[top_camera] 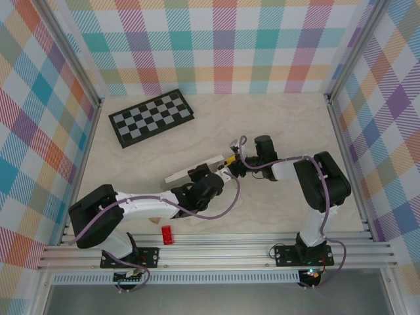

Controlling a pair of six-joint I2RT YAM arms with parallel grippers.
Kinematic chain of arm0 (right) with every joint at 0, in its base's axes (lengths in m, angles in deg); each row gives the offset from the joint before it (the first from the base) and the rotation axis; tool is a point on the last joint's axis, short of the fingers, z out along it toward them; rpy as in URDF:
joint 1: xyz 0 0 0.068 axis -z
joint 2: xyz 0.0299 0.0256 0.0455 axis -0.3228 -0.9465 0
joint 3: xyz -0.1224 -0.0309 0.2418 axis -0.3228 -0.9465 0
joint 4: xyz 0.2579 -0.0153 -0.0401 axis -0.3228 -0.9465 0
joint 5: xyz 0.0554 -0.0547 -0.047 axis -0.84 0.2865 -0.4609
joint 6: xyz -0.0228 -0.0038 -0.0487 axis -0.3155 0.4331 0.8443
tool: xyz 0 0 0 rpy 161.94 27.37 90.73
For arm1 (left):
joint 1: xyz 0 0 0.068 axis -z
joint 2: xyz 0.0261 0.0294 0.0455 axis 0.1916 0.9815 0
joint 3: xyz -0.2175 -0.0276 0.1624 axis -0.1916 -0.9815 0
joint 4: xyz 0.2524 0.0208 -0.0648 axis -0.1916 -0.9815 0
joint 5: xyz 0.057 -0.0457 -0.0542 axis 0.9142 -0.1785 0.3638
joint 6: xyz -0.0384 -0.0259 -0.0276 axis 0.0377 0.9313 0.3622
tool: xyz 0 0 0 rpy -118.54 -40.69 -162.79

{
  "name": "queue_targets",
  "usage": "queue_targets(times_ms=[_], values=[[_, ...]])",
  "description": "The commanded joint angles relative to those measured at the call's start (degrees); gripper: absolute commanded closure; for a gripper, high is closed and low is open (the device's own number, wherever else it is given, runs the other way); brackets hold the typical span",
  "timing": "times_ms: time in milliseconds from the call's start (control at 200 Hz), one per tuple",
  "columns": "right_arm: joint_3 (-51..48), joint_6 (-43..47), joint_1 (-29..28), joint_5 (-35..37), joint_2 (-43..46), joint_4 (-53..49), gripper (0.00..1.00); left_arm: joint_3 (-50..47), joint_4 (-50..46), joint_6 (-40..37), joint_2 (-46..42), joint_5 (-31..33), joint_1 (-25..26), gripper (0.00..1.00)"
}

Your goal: Fold the paper box

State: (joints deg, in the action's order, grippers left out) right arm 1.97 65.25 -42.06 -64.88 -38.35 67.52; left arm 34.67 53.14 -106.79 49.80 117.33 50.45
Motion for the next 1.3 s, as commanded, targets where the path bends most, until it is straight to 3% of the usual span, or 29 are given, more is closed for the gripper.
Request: queue_targets(times_ms=[0,300,580,900,1005,1115,1295], values=[[2.8,-0.9,-1.7,-3.2,-1.4,6.3,0.5,0.6,-5.8,4.3,0.6,-8.6,-0.1,1.0],[5.4,-2.9,-3.0,-4.1,-4.5,10.2,0.49,1.3,-7.7,6.3,0.5,-10.8,-1.7,1.0],[5.0,-6.0,-4.5,0.9,-7.4,15.6,0.49,1.8,-8.7,7.1,1.0,-12.5,-2.8,1.0],[3.6,-7.8,-7.5,6.2,-6.8,20.2,0.57,2.3,-9.0,8.0,2.5,-13.4,-3.5,1.0],[3.8,-8.2,-7.9,5.9,-7.0,20.4,0.69,2.2,-9.0,8.3,2.8,-13.7,-3.7,1.0],[3.8,-9.1,-8.1,5.5,-7.3,21.2,0.92,2.3,-9.0,8.4,2.8,-13.8,-3.8,1.0],[2.5,-11.1,-8.8,8.3,-6.1,23.1,0.99,2.5,-9.4,8.7,3.2,-13.9,-4.0,1.0]])
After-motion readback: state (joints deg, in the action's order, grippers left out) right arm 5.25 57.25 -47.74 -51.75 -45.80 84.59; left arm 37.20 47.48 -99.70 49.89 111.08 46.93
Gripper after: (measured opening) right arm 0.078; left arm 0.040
